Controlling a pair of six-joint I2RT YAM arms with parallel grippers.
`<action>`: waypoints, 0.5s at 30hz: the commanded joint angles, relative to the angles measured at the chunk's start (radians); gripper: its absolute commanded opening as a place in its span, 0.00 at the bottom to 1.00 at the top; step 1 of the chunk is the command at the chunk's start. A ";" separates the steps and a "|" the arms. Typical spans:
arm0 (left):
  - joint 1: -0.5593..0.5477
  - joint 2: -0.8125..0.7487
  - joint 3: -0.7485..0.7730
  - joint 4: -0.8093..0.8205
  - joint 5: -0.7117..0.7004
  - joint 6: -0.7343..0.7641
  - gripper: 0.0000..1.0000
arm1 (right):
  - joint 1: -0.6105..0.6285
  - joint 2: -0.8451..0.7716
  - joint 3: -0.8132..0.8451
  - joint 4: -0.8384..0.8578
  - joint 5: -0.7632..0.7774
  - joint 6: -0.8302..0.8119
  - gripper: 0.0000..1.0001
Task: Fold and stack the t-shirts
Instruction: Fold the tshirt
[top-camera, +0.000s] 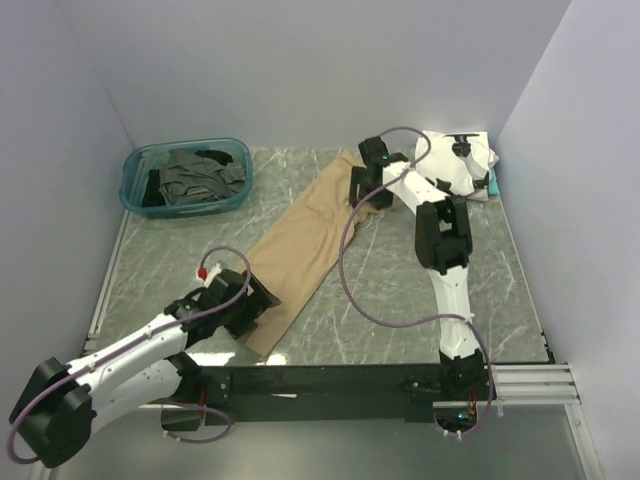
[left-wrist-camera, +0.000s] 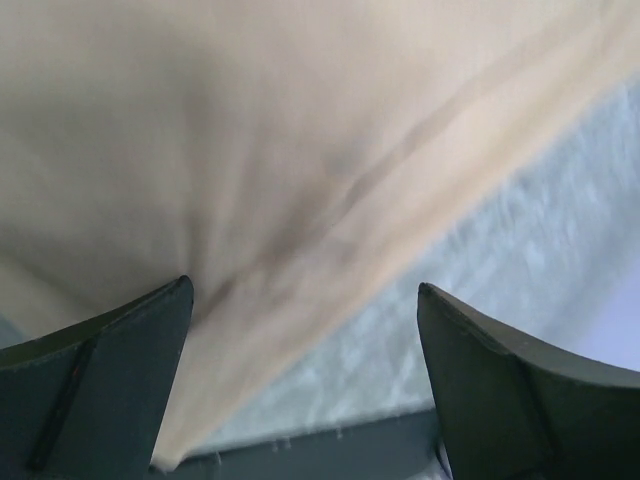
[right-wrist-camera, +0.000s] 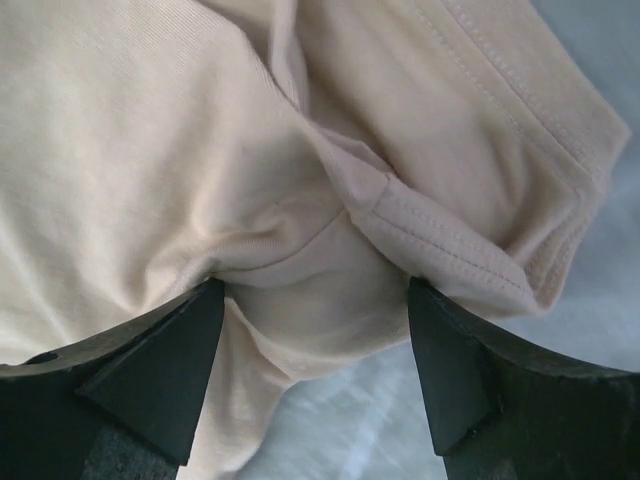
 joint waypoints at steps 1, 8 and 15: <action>-0.106 -0.089 -0.051 0.028 0.009 -0.237 0.99 | 0.038 0.142 0.262 -0.130 -0.075 -0.065 0.80; -0.327 0.131 -0.002 0.169 -0.052 -0.261 0.99 | 0.044 0.274 0.464 -0.059 -0.219 -0.168 0.83; -0.537 0.456 0.306 0.080 -0.139 -0.183 0.99 | 0.044 0.280 0.499 0.023 -0.159 -0.237 0.89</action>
